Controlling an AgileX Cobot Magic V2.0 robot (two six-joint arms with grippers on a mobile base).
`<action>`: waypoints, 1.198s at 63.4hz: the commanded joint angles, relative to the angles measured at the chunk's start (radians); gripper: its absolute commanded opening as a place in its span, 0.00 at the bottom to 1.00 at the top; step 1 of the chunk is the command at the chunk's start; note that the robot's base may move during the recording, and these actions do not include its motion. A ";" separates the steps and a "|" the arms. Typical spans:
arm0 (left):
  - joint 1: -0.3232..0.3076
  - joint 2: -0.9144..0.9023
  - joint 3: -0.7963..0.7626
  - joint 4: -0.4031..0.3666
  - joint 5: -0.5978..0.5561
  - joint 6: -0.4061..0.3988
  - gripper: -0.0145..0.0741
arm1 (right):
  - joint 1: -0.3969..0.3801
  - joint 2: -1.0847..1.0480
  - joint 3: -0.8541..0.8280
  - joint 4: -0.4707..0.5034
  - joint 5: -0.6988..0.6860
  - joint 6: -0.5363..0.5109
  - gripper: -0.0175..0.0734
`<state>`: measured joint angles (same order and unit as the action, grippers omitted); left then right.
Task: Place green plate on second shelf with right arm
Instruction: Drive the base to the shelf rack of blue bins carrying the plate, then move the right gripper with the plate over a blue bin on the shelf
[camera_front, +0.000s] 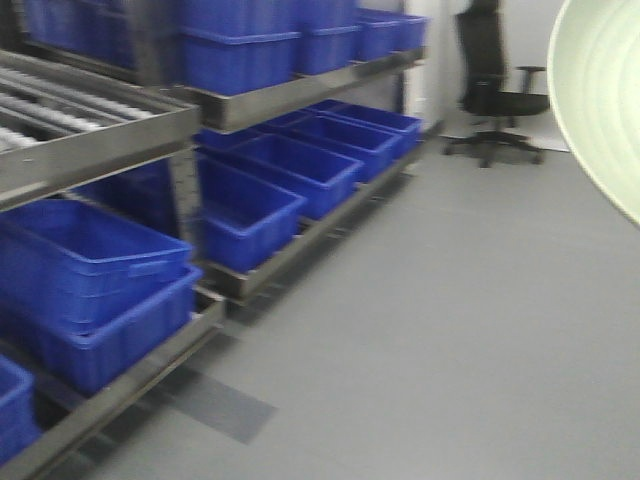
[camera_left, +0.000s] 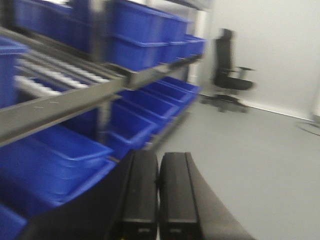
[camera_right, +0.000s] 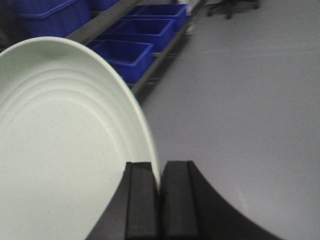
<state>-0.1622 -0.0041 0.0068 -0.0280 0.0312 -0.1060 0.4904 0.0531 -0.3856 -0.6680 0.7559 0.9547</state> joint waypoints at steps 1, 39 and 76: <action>-0.005 -0.018 0.041 -0.008 -0.089 -0.003 0.31 | -0.004 0.016 -0.030 -0.052 -0.091 0.006 0.25; -0.003 -0.018 0.041 -0.008 -0.089 -0.003 0.31 | -0.003 0.016 -0.030 -0.052 -0.090 0.006 0.25; -0.003 -0.018 0.041 -0.008 -0.089 -0.003 0.31 | -0.003 0.016 -0.030 -0.052 -0.090 0.006 0.25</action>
<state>-0.1622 -0.0041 0.0068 -0.0280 0.0312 -0.1060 0.4904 0.0531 -0.3856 -0.6680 0.7559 0.9566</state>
